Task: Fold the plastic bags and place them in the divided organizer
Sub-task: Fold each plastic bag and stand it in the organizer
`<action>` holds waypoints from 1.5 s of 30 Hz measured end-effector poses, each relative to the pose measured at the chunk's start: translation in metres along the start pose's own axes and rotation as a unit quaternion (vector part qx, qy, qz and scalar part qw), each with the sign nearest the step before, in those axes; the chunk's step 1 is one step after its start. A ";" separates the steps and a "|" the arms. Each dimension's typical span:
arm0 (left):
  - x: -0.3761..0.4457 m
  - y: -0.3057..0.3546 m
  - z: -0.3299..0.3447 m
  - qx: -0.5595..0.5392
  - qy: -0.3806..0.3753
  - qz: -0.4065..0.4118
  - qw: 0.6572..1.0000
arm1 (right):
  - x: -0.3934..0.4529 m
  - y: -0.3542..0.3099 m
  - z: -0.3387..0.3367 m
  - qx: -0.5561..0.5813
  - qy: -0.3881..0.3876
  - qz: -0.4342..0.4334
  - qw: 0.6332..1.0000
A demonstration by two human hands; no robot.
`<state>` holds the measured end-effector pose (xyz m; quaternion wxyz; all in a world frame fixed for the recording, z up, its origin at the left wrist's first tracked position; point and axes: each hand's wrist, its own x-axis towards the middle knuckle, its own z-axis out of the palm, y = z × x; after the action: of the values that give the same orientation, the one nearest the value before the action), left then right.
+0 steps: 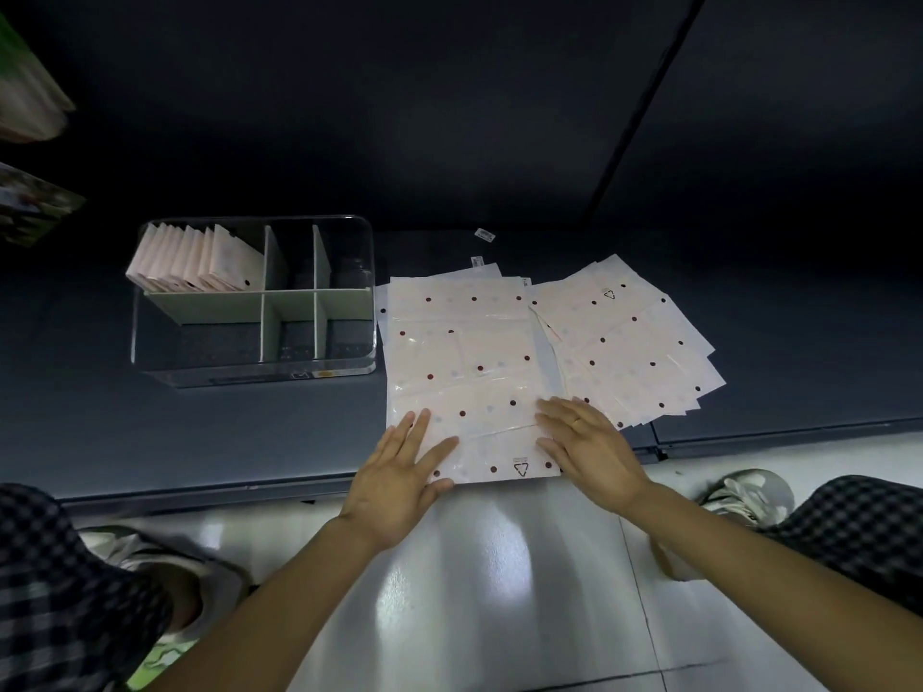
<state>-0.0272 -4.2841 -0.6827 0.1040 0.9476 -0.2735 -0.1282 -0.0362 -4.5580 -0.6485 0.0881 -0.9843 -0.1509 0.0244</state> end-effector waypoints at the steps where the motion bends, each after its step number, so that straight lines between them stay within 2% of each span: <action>1: 0.000 0.001 -0.001 -0.008 0.003 -0.004 1.000 | 0.006 -0.005 0.000 0.011 0.045 -0.017 0.999; 2: 0.001 0.002 -0.002 -0.017 0.005 -0.008 1.000 | 0.013 -0.011 0.001 0.029 0.062 -0.030 0.997; 5: 0.002 0.003 -0.006 -0.041 0.015 -0.017 0.999 | 0.029 -0.022 0.006 0.053 0.034 -0.058 0.996; 11: 0.007 0.002 -0.008 -0.048 0.044 -0.033 0.997 | 0.045 -0.020 0.010 0.003 0.052 -0.124 0.991; 16: 0.015 0.000 -0.012 -0.111 0.075 -0.055 0.989 | 0.050 -0.019 0.005 0.027 0.042 -0.130 0.990; 21: 0.019 -0.010 -0.026 -0.176 0.090 -0.046 0.979 | 0.045 -0.019 -0.010 0.079 -0.045 -0.065 0.994; 25: 0.017 -0.012 -0.039 -0.273 0.083 -0.106 0.953 | 0.037 -0.017 -0.029 0.165 -0.148 -0.016 0.975; 28: 0.018 -0.016 -0.043 -0.334 0.056 -0.148 0.929 | 0.041 -0.013 -0.038 0.212 -0.156 0.011 0.965; 31: 0.018 -0.015 -0.042 -0.404 0.062 -0.198 0.891 | 0.058 -0.012 -0.038 0.193 -0.135 0.025 0.972; 32: 0.018 -0.012 -0.041 -0.396 0.078 -0.212 0.890 | 0.065 -0.012 -0.036 0.179 -0.132 0.030 0.974; 34: 0.017 -0.005 -0.037 -0.330 0.144 -0.211 0.909 | 0.079 -0.011 -0.029 0.152 -0.137 0.049 0.978; 36: 0.015 0.002 -0.035 -0.247 0.219 -0.152 0.932 | 0.087 -0.010 -0.021 0.125 -0.157 0.069 0.977; 38: 0.016 0.008 -0.031 -0.182 0.235 -0.064 0.953 | 0.090 -0.007 -0.013 0.104 -0.170 0.084 0.976; 41: 0.018 0.018 -0.019 -0.110 0.136 0.022 0.984 | 0.092 -0.004 -0.007 0.082 -0.168 0.098 0.978; 45: 0.018 0.016 0.000 0.006 0.018 0.023 1.000 | 0.092 -0.005 -0.003 0.061 -0.148 0.099 0.982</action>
<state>-0.0204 -4.3073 -0.6820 0.1063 0.9437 -0.2943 -0.1070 0.0503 -4.5257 -0.6469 0.1219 -0.9726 -0.0621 0.1878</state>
